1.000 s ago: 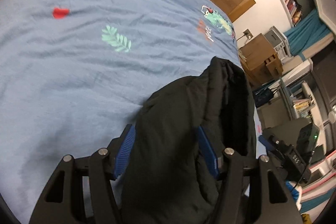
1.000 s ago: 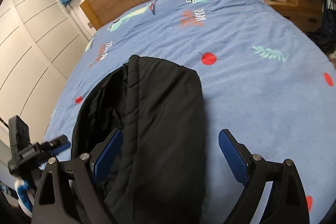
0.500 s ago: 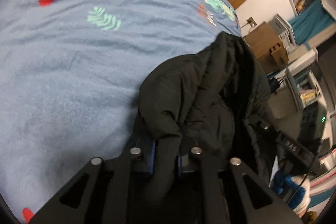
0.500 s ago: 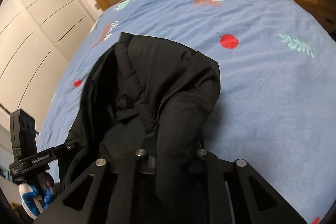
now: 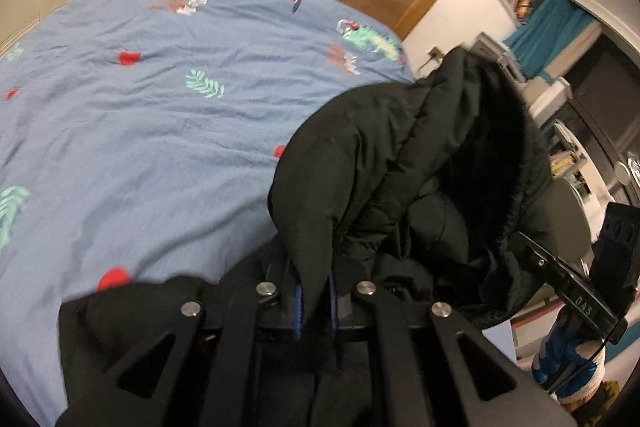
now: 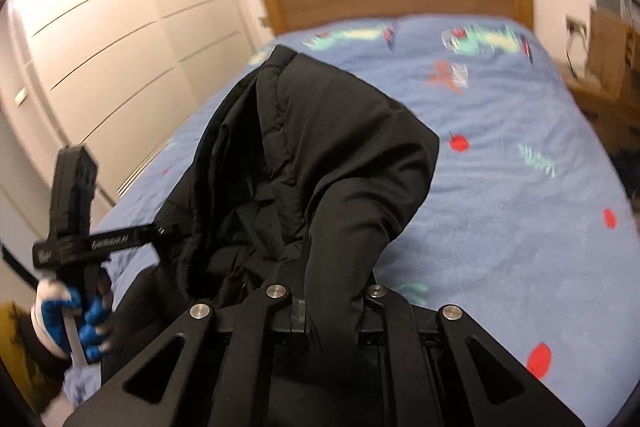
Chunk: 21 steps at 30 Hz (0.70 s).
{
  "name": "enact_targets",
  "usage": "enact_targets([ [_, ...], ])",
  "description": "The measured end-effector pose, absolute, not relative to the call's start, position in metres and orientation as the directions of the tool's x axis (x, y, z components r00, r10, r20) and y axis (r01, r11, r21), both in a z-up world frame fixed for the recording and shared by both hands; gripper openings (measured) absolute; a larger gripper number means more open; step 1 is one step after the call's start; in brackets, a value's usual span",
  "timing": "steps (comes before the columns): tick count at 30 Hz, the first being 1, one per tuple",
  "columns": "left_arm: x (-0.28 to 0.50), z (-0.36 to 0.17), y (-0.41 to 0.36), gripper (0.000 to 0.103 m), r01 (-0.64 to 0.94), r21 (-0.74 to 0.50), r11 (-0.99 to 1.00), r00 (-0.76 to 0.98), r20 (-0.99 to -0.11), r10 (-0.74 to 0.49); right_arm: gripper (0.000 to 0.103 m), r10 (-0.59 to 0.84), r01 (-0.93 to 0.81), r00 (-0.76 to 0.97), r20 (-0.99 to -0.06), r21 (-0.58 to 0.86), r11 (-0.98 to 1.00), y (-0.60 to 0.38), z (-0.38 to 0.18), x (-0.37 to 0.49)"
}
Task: Fold large clothes
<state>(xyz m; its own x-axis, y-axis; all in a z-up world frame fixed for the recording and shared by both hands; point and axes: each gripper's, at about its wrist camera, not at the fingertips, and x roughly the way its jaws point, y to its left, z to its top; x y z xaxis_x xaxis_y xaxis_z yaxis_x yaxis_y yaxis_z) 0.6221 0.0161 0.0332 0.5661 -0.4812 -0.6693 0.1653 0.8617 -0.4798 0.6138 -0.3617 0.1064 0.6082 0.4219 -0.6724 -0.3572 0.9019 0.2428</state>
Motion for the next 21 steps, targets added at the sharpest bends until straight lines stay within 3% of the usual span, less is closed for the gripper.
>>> enact_targets([
  [4, 0.554, 0.041, 0.031, 0.008, 0.199, -0.485, 0.852, 0.585, -0.638, -0.500, 0.009, 0.420, -0.451, 0.651, -0.632, 0.124, 0.884, -0.341, 0.122, 0.529],
  [9, 0.463, 0.027, 0.055, 0.008, 0.222, -0.488, 0.844, 0.587, -0.624, -0.515, 0.009, 0.425, -0.477, 0.678, -0.599, 0.081, 0.875, -0.327, 0.115, 0.429],
  [16, 0.359, 0.002, 0.075, 0.008, 0.254, -0.481, 0.839, 0.565, -0.630, -0.532, 0.009, 0.434, -0.460, 0.641, -0.633, 0.135, 0.877, -0.329, 0.075, 0.330],
  [21, 0.333, -0.021, 0.071, 0.008, 0.273, -0.429, 0.861, 0.542, -0.671, -0.506, 0.010, 0.410, -0.431, 0.642, -0.648, 0.137, 0.892, -0.345, 0.056, 0.310],
])
